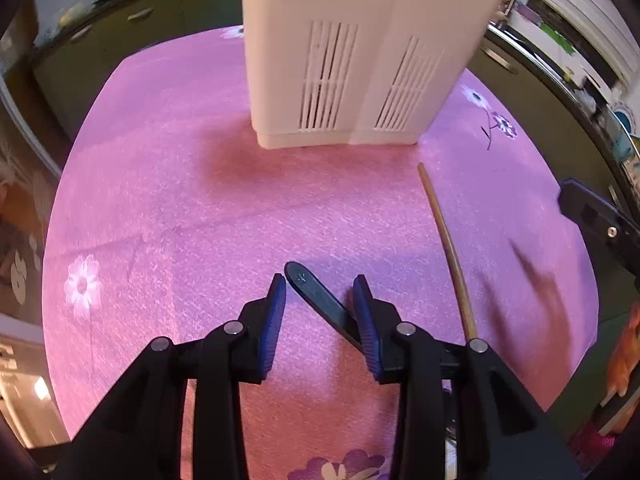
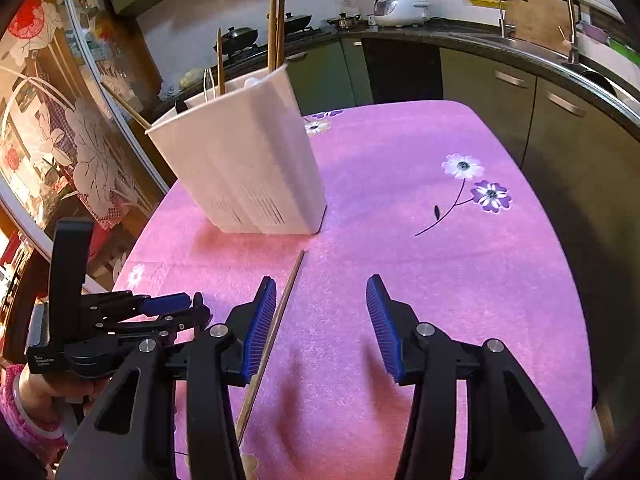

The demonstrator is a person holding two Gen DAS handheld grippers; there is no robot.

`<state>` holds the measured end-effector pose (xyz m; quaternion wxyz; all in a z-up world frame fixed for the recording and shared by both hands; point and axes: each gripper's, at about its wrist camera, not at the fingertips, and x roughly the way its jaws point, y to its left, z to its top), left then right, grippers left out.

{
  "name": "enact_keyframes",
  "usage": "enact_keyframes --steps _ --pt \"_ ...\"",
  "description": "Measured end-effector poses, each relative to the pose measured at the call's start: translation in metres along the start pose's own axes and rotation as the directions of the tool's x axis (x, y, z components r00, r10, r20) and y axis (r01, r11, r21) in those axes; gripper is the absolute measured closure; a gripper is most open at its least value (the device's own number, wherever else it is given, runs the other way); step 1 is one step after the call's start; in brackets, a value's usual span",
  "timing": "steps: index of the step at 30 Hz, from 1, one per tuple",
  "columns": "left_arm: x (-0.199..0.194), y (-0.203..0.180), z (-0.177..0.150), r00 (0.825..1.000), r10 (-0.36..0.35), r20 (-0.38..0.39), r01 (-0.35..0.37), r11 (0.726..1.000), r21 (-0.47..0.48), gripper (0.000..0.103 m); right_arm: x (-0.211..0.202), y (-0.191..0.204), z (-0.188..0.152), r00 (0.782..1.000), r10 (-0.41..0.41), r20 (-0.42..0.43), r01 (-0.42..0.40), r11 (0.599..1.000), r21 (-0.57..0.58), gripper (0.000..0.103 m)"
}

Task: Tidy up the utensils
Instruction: 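Close the left tool on the handle of the black fork, then lift the black fork with the left tool while the right tool grasps the last chopstick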

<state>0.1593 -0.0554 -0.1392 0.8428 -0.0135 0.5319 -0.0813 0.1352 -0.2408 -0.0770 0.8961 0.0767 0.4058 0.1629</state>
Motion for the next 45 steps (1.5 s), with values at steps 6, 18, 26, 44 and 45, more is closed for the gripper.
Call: enact_keyframes --steps 6,18,26,44,45 --pt "0.006 -0.015 0.005 0.998 0.066 -0.014 -0.066 0.997 -0.030 0.059 -0.009 -0.013 0.004 1.000 0.026 0.018 -0.026 0.999 0.026 0.055" --pt "0.010 -0.047 0.009 0.999 0.045 0.011 -0.046 0.983 0.179 0.090 -0.017 -0.043 -0.001 1.000 0.006 0.019 -0.007 0.996 0.091 0.051" --pt "0.002 -0.046 -0.001 0.999 0.053 -0.008 -0.051 0.988 0.149 0.086 -0.009 -0.025 0.000 1.000 0.019 -0.004 -0.019 0.999 0.048 0.051" --pt "-0.016 -0.029 -0.016 1.000 -0.009 -0.008 0.010 0.982 0.188 0.092 0.050 -0.005 0.011 0.992 -0.027 -0.125 0.025 1.000 -0.018 0.050" --pt "-0.018 -0.026 -0.016 1.000 -0.010 0.000 0.010 0.983 0.183 0.092 0.055 -0.004 0.012 0.991 -0.032 -0.133 0.029 0.999 -0.021 0.050"
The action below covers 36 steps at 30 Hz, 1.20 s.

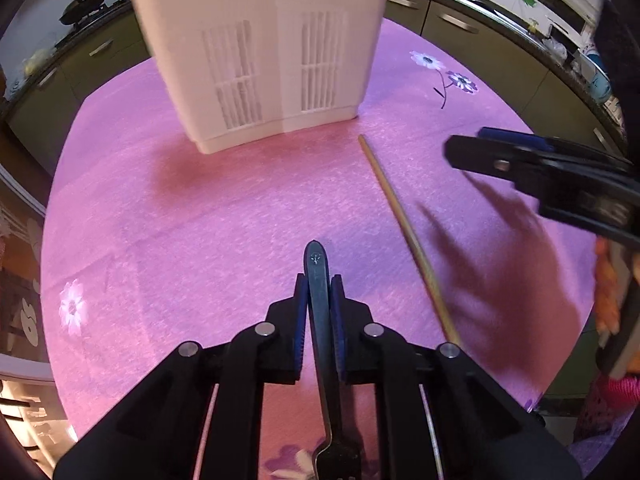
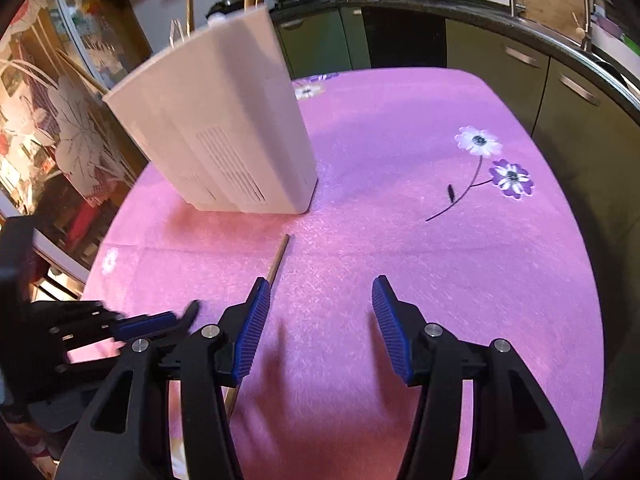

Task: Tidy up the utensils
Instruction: 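Lift the black fork with the left tool while the right tool grasps the last chopstick, then carry the fork and the chopstick over the caddy with both tools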

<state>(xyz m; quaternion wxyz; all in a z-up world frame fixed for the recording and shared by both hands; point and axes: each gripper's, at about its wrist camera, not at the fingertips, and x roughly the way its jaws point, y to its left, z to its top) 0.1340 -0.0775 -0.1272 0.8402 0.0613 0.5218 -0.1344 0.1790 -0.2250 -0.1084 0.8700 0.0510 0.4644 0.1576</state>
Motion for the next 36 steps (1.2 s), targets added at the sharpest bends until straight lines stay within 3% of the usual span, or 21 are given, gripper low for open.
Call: enact_keyframes --steps 10,13,15,18,22,27,36 --pt "-0.050 0.034 -0.007 0.987 0.013 0.160 -0.005 0.999 -0.049 0.092 0.049 0.053 0.011 0.997 -0.041 -0.061 0.035 0.994 -0.105 0.050" --pt "-0.061 0.038 -0.008 0.979 0.013 0.202 -0.002 0.999 -0.054 0.092 0.060 0.064 0.010 0.994 -0.087 -0.072 0.076 0.988 -0.132 0.049" --pt "-0.067 0.040 -0.010 0.975 0.009 0.221 0.003 0.998 -0.056 0.092 0.062 0.070 0.010 0.988 -0.136 -0.070 0.124 0.981 -0.152 0.056" --pt "-0.073 0.040 -0.011 0.970 0.004 0.245 0.010 0.998 -0.057 0.092 0.061 0.068 0.013 0.987 -0.140 -0.075 0.127 0.979 -0.157 0.090" --pt "-0.082 0.037 -0.011 0.961 0.003 0.275 0.011 0.999 -0.051 0.092 0.055 0.064 0.013 0.992 -0.097 -0.076 0.086 0.986 -0.140 0.097" --pt "-0.094 0.033 -0.010 0.952 0.002 0.307 0.012 0.999 -0.043 0.093 0.016 0.050 0.020 1.000 -0.003 0.011 0.004 0.997 -0.076 0.097" --pt "-0.110 0.028 -0.006 0.938 0.002 0.348 0.011 0.999 -0.035 0.093 -0.045 0.042 0.027 0.986 0.120 0.120 -0.114 0.992 -0.052 0.097"
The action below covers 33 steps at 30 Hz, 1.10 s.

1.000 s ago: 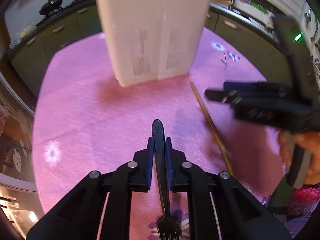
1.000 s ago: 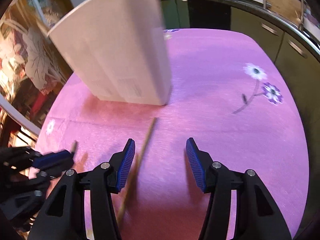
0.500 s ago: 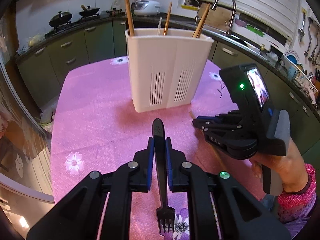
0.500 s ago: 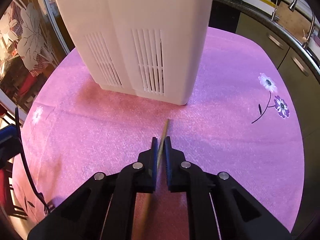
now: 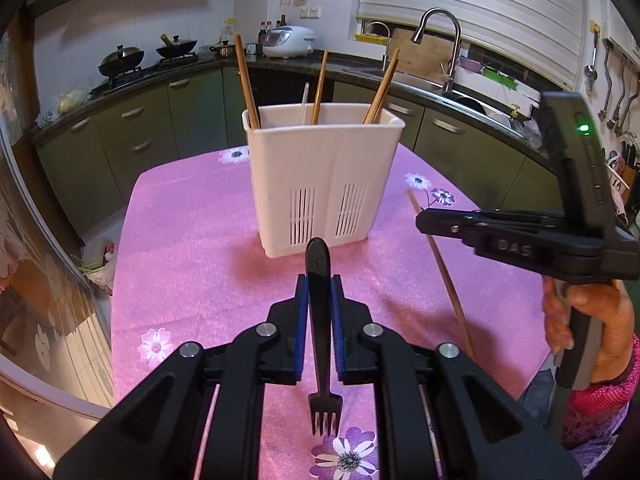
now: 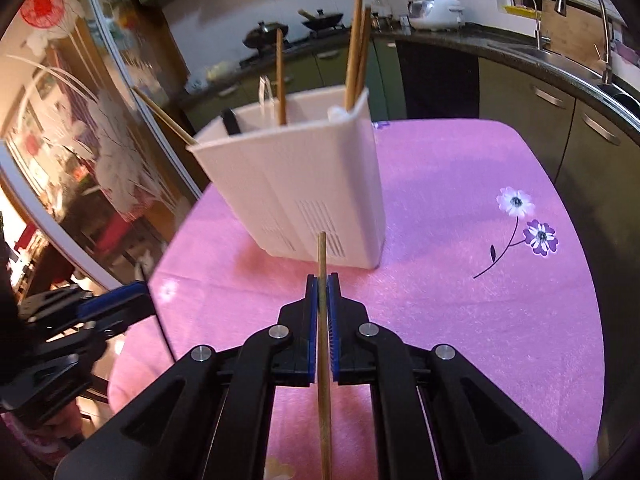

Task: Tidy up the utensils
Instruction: 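Carry the fork and the chopstick over the caddy with both tools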

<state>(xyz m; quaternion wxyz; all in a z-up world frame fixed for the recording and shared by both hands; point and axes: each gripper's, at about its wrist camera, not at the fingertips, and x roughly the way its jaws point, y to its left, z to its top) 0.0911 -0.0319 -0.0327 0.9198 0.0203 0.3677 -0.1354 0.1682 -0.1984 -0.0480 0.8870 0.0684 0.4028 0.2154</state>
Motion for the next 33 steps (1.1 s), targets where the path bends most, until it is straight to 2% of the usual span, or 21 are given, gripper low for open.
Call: enact_keyframes --steps 10,33 --pt "-0.007 -0.005 0.002 0.999 -0.009 0.035 0.009 1.000 0.011 0.093 -0.024 0.018 -0.001 0.998 0.058 0.030 -0.058 0.998 -0.021 0.097" --pt "-0.025 -0.009 0.010 0.993 -0.019 0.118 0.016 1.000 0.025 0.094 -0.061 0.024 0.009 0.989 0.111 0.102 -0.105 0.993 -0.059 0.097"
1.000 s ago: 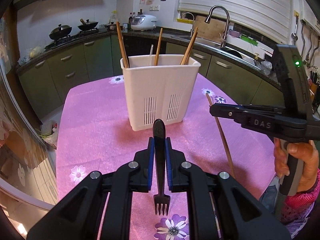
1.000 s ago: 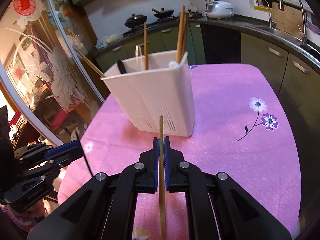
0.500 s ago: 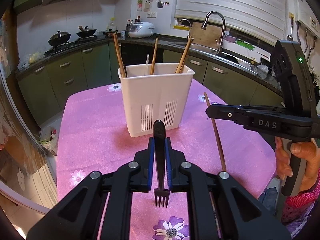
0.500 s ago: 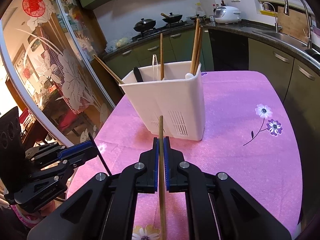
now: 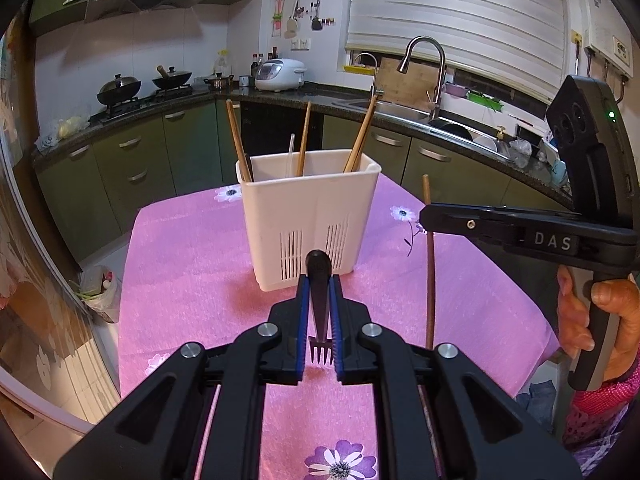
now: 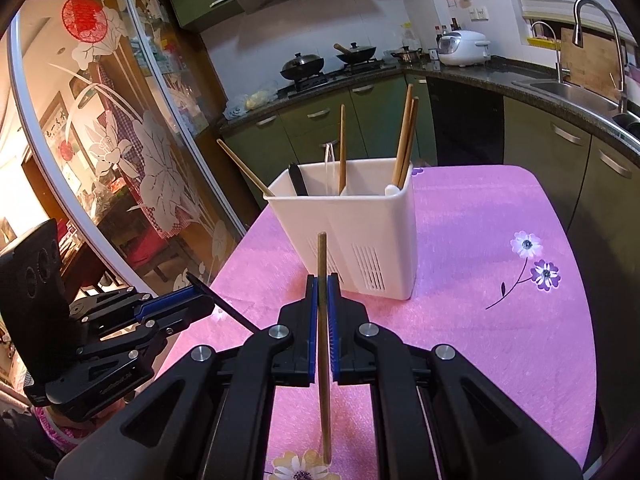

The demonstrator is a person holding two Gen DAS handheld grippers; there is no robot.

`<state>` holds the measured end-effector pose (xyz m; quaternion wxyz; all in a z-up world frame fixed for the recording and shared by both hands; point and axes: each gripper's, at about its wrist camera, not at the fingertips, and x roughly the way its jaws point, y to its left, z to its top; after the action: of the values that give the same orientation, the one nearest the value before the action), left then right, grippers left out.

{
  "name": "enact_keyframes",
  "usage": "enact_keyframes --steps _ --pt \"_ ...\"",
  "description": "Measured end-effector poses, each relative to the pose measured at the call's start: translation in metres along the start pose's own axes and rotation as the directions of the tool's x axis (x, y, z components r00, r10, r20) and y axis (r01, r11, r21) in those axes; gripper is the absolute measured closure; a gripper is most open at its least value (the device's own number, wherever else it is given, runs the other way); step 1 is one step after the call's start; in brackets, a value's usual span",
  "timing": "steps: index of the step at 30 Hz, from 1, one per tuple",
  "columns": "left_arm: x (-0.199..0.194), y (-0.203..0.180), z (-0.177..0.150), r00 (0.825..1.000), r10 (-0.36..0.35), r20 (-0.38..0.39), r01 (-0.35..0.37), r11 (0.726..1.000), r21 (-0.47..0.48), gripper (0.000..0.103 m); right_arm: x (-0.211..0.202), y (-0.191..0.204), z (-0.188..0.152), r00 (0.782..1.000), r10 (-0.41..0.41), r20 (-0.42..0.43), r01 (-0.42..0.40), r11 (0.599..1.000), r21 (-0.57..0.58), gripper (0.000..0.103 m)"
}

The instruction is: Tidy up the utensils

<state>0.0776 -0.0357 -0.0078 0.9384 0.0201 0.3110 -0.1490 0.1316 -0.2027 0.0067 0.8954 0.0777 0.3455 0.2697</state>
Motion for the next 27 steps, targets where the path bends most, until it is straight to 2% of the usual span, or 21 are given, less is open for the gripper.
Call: enact_keyframes --steps 6,14,23,27 --pt "-0.005 -0.001 0.005 1.000 -0.001 0.021 0.001 1.000 0.006 0.094 -0.008 0.004 0.006 1.000 0.008 0.017 -0.007 1.000 -0.015 0.097" --pt "-0.023 0.002 0.026 0.997 -0.006 0.076 0.005 1.000 0.012 0.094 -0.036 0.017 0.037 0.996 0.014 0.088 -0.008 0.998 -0.069 0.097" --pt "-0.047 0.006 0.073 0.989 -0.056 0.140 0.054 0.998 0.022 0.094 -0.071 0.031 0.089 0.987 0.023 0.162 -0.003 0.992 -0.126 0.097" --pt "-0.056 0.003 0.092 0.984 -0.078 0.163 0.072 0.997 0.041 0.094 -0.093 0.033 0.121 0.973 0.035 0.227 -0.006 0.992 -0.129 0.097"
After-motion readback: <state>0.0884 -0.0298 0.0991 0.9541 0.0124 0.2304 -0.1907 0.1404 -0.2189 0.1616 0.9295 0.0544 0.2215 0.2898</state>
